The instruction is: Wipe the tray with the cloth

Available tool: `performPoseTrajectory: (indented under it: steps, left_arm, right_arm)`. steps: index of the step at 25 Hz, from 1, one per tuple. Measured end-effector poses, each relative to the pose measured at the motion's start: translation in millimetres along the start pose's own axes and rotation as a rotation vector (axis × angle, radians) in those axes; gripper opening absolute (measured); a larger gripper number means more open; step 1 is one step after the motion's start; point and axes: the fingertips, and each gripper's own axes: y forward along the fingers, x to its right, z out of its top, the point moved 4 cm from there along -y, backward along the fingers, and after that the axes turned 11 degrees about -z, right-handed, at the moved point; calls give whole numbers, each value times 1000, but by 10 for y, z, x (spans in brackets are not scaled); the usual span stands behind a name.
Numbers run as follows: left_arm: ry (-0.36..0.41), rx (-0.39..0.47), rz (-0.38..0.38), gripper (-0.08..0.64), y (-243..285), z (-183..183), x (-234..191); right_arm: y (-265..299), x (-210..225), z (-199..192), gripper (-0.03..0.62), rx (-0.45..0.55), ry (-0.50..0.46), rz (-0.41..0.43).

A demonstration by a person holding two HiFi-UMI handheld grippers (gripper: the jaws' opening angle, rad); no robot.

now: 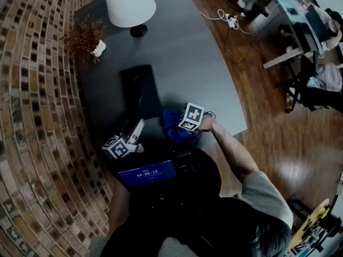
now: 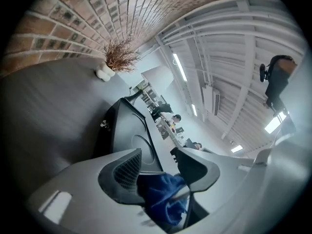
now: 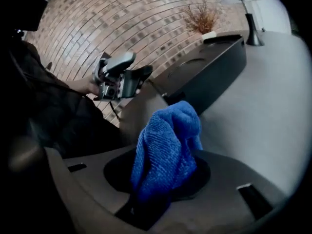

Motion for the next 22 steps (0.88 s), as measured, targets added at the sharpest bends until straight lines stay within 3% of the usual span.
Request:
performPoseTrajectory:
  steps: [2,5,8,11,14,18,22]
  left_arm:
    - [-42,1,6,221,-145,-107,1]
    - [-167,45,36,221,-341,-355,-282]
    - [-301,137,53,222,-316,-447,-488]
    - [-383,200,59,277,-122,-320,-306]
    - [-390,226,69,300,-94,-277,-271]
    - [-340,236,78,301,-230,-144,-409]
    - [-264,270,173,313,-428,329,-791]
  right_arm:
    - [-272,434,213,130,89,63,-109]
    - [-792,1376,981,130,295,175,-357]
    - [-950,1996,1864,130,383,179,-445]
    - [-660,2232,2448,130,271,100,-399]
    - [-255,2221,2528,128,87,37,-264]
    - [-266,2212,2305,116,34,155,-109]
    - [-482,2023,1656,114,83,290,-58]
